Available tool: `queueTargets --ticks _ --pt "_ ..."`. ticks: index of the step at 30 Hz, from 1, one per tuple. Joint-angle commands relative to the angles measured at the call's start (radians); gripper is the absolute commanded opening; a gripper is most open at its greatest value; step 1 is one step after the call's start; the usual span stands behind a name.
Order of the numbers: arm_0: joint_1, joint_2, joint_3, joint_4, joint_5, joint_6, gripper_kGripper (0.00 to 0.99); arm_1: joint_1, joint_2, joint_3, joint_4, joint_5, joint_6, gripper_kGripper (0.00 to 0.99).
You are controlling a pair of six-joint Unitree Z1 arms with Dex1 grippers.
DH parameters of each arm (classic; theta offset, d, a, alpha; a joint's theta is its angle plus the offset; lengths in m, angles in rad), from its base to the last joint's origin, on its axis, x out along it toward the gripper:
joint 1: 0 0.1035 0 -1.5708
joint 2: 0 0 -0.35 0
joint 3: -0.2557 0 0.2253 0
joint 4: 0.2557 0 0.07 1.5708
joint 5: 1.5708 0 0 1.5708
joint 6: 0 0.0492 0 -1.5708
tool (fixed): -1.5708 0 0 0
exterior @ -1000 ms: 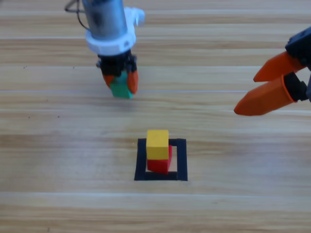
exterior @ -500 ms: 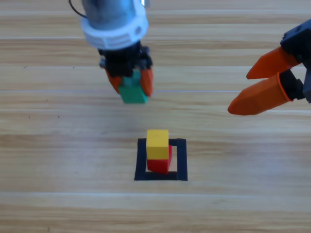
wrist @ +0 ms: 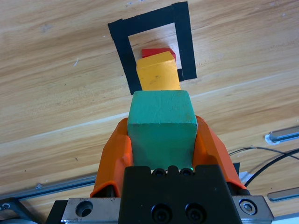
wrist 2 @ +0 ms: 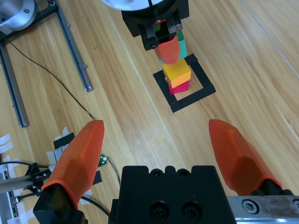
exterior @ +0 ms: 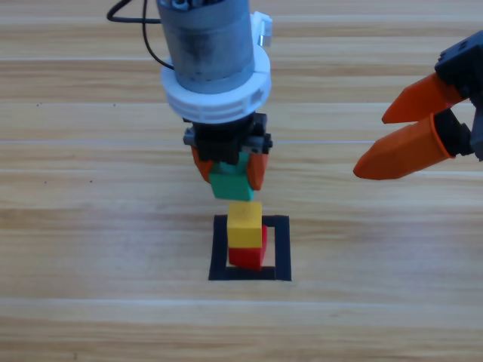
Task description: Stack the blocks in the rectangular block: red at the bottom, yellow in the middle, green on top
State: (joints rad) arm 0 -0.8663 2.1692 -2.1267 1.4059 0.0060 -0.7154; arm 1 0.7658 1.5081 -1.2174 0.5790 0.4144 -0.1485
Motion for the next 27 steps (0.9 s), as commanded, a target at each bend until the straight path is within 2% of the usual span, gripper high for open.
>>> queueTargets --ticks 1,14,27 --pt "-0.025 0.081 -0.021 0.004 0.005 -0.010 0.000 0.029 0.003 0.002 -0.005 0.007 -0.005 0.990" --pt "-0.014 0.162 -0.059 0.002 0.009 -0.032 0.000 0.029 -0.009 0.012 -0.005 0.007 -0.006 0.990" --pt "0.006 0.173 -0.072 0.002 0.015 -0.052 0.000 0.029 -0.012 0.012 -0.005 0.007 -0.006 0.990"
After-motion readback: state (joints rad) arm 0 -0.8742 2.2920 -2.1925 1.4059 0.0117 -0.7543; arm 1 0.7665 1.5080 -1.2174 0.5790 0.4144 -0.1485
